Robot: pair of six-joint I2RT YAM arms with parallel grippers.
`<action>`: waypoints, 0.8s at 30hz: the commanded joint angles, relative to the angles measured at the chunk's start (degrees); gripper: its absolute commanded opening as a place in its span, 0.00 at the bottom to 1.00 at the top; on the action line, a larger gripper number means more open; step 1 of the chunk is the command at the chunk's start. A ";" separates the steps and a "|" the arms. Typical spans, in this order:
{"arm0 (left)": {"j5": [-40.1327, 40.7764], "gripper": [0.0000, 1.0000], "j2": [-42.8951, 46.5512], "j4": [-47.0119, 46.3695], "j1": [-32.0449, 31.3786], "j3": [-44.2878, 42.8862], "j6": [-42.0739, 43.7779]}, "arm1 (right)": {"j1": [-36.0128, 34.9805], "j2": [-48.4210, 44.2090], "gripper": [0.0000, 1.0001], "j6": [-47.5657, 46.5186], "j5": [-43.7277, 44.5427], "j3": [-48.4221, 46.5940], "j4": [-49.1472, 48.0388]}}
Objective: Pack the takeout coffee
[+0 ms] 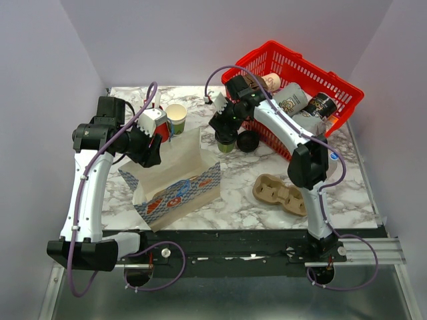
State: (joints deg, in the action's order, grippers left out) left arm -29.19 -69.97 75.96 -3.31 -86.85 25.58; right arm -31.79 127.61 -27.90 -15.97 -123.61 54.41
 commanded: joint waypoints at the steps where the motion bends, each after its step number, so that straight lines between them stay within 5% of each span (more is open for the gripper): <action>1: -2.01 0.60 0.45 -0.38 0.41 0.28 -0.53 | 0.41 2.82 0.99 -0.31 1.11 -0.84 4.56; 15: -2.19 0.60 0.45 -0.55 0.41 0.19 -0.71 | 0.41 0.27 0.83 -1.89 2.43 -0.05 4.03; 24: -3.15 0.57 0.45 -1.08 0.41 -0.51 -0.89 | 0.41 -10.44 0.78 -1.11 -1.34 1.09 5.26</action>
State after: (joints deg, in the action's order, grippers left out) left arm -29.71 -69.97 75.92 -3.11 -86.65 25.34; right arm -31.75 124.75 -28.97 -15.75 -122.28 57.17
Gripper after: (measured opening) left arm 0.587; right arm 0.890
